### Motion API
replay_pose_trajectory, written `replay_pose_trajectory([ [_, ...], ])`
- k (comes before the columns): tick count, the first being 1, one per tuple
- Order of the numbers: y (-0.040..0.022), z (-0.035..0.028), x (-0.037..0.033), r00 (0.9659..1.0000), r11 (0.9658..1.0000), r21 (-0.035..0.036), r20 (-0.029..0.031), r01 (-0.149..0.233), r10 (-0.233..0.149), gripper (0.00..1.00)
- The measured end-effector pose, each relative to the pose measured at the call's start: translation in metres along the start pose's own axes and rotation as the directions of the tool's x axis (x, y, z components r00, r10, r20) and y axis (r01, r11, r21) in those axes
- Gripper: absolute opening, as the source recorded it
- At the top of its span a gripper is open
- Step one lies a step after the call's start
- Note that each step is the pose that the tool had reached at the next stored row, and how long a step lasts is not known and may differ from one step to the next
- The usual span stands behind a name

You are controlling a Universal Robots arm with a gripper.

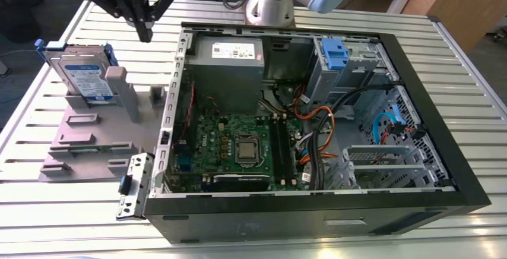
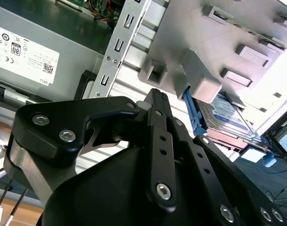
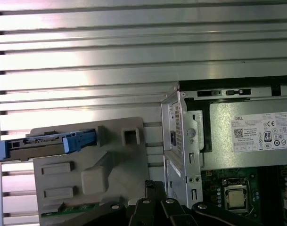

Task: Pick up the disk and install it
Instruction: 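Reach for the disk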

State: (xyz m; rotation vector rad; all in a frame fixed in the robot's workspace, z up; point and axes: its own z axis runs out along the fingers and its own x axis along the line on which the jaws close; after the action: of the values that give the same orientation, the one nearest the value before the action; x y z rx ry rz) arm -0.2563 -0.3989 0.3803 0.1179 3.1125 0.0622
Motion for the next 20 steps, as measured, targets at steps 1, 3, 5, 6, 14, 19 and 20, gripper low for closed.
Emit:
replay_pose_trajectory([
  [1, 0.0000, 0.0000, 0.0002, 1.0000, 1.0000, 0.0000, 0.0000, 0.000, 0.000, 0.11],
  [3, 0.0000, 0.0000, 0.0006, 1.0000, 1.0000, 0.0000, 0.0000, 0.000, 0.000, 0.11],
  [5, -0.0001, 0.0000, 0.0010, 1.0000, 1.0000, -0.0001, 0.0000, 0.000, 0.000, 0.11],
  [6, -0.0001, 0.0000, 0.0012, 1.0000, 1.0000, 0.0000, 0.0000, 0.000, 0.000, 0.11],
  [14, -0.0002, 0.0000, 0.0028, 1.0000, 1.0000, -0.0001, 0.0000, 0.000, 0.000, 0.11],
  [19, -0.0003, -0.0001, 0.0042, 1.0000, 1.0000, 0.0000, 0.0000, 0.000, 0.000, 0.11],
  [20, -0.0003, -0.0001, 0.0044, 1.0000, 1.0000, 0.0000, 0.0000, 0.000, 0.000, 0.11],
])
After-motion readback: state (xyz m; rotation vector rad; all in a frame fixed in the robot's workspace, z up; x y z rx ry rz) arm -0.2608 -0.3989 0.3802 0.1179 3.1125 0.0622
